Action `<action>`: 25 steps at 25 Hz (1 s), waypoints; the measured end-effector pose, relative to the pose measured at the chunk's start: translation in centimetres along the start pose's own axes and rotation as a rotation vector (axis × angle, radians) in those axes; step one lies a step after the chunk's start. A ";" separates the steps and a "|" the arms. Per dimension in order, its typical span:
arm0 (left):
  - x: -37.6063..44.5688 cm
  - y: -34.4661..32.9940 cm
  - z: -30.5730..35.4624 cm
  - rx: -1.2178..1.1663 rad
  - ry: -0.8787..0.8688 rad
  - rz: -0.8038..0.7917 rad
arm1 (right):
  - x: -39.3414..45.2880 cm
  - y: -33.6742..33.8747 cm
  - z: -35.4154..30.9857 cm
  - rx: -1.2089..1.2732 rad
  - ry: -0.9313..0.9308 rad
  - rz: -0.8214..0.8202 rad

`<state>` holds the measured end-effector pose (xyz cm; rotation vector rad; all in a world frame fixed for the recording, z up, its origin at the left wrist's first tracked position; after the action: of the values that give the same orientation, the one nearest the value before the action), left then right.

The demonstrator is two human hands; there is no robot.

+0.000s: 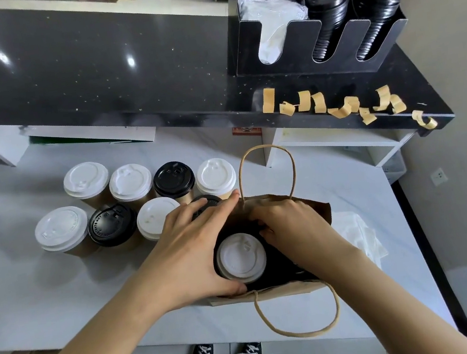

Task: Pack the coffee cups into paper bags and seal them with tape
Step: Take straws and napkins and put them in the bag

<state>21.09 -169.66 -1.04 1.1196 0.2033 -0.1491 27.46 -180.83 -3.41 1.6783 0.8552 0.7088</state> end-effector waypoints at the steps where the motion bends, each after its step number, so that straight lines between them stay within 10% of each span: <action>1: 0.0 0.0 0.1 -0.001 -0.002 -0.003 | -0.2 0.3 0.0 0.011 -0.003 0.016; 18: 0.9 -0.9 -0.7 -0.118 -0.009 0.008 | -13.0 8.2 7.3 0.446 -0.452 0.645; 25: 0.9 -0.9 -1.0 -0.140 -0.033 -0.014 | -18.9 1.5 13.5 0.316 -0.816 0.650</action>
<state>21.66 -169.12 -2.44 0.9762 0.1889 -0.1631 27.89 -203.91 -6.02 2.3017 -0.1870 0.2338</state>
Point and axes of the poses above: each hand's wrist, its own x-axis towards the middle knuckle, its own y-axis out of the back of the hand, z = x × y, the point moved 10 cm from there along x, towards the middle knuckle, and after that the axes turned 15 degrees about y, right-handed, at the moved point
